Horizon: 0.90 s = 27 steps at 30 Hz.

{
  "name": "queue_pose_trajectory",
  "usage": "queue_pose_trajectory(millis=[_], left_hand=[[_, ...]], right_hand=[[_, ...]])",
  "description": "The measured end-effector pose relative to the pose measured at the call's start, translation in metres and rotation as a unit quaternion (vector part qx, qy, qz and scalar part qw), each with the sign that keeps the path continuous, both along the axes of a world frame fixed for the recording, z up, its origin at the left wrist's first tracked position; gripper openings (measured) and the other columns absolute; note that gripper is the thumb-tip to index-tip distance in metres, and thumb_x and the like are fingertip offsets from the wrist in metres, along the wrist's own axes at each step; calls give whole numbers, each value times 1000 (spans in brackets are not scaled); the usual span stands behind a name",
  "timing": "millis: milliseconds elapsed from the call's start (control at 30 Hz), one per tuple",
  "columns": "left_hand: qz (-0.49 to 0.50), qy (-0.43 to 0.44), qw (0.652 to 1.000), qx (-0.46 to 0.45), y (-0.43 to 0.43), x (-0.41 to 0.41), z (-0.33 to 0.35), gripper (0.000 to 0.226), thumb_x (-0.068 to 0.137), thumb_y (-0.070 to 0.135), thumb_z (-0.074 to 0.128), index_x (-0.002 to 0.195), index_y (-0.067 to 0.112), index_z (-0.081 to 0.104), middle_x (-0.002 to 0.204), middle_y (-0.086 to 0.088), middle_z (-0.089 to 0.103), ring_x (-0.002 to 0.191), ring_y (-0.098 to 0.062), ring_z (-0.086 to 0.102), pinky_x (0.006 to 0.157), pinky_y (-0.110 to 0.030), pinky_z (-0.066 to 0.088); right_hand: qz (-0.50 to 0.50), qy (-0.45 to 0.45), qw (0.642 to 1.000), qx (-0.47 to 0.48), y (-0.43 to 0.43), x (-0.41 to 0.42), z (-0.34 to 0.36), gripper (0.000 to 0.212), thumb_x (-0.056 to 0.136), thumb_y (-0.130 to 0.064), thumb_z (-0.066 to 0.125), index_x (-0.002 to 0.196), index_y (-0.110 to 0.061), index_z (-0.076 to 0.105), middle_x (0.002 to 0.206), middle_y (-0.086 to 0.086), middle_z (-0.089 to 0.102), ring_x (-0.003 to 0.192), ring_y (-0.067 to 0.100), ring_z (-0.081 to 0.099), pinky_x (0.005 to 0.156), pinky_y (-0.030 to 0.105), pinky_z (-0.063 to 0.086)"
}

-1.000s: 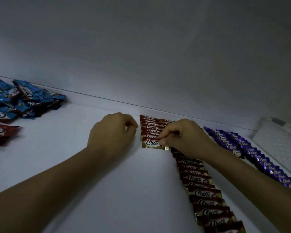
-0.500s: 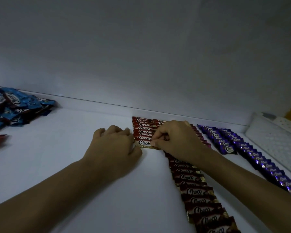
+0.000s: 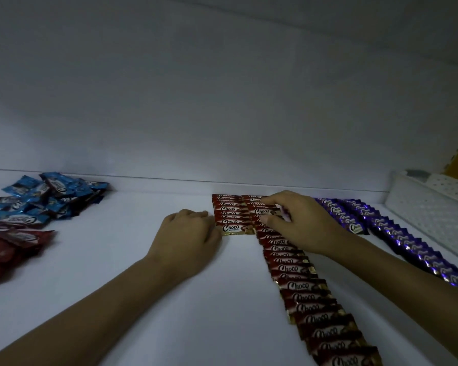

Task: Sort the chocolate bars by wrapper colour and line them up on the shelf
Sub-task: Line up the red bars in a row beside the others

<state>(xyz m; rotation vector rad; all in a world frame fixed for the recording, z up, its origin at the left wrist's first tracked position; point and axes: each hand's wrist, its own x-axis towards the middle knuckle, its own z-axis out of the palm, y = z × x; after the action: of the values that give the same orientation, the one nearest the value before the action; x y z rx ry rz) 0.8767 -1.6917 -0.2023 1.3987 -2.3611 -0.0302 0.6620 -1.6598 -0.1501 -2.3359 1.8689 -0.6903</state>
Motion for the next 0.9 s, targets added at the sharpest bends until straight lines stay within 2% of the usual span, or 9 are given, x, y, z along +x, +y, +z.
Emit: queue_pose_trajectory(millis=[100,133,200,300,433,533,733,800,900], left_hand=[[-4,62,998,6,5,-1,1,30,99,26,34,96,14,61,100,-3,63,104,-25,53,84,-33,42],[6,93,996,13,8,0,3,30,100,23,36,99,9,63,106,-5,63,111,-26,50,88,-33,42],[39,128,991,12,15,5,8,34,100,23,38,117,7,62,128,-6,58,127,-23,41,98,-31,36],[71,97,993,-21,33,22,16,45,101,32,37,142,17,44,151,0,39,139,-17,28,111,-30,26],[112,-15,990,-79,67,66,21,53,100,38,37,149,22,29,157,0,25,144,-18,21,116,-31,17],[183,-32,979,-84,99,100,28,55,99,42,36,150,24,24,158,0,23,144,-19,19,116,-35,15],[239,-48,964,-110,171,145,33,52,96,40,46,144,24,36,151,1,36,138,-20,32,112,-36,25],[250,-39,960,-122,190,155,36,47,95,36,49,140,22,44,145,0,45,132,-22,39,106,-38,31],[258,-7,952,-163,210,166,40,30,93,25,55,120,17,62,124,-3,62,115,-26,53,92,-38,41]], right_hand=[[10,2,1000,29,10,3,3,47,89,-34,62,133,-21,51,131,-2,53,115,13,51,98,26,40],[12,2,999,36,13,6,5,47,89,-35,63,132,-23,51,130,-3,52,113,13,52,97,28,41],[21,-1,999,45,16,18,10,43,87,-37,63,127,-23,52,127,-1,52,107,14,53,94,32,44],[35,-7,998,43,16,44,13,49,88,-37,62,133,-22,47,134,2,46,116,19,49,95,29,39],[68,-11,996,55,17,103,3,55,94,-37,53,143,-19,35,147,5,34,130,23,39,104,32,35],[82,-2,996,35,30,149,-11,55,95,-36,49,143,-17,32,146,8,33,131,28,36,105,37,35],[115,9,993,21,62,191,-42,55,96,-37,47,143,-16,30,143,10,35,127,29,38,102,38,35],[121,-1,993,10,68,197,-44,52,97,-35,46,142,-14,32,142,10,38,126,28,39,101,38,36],[126,-40,991,27,70,197,-40,52,96,-37,47,141,-13,34,142,9,38,127,27,41,102,37,38]])
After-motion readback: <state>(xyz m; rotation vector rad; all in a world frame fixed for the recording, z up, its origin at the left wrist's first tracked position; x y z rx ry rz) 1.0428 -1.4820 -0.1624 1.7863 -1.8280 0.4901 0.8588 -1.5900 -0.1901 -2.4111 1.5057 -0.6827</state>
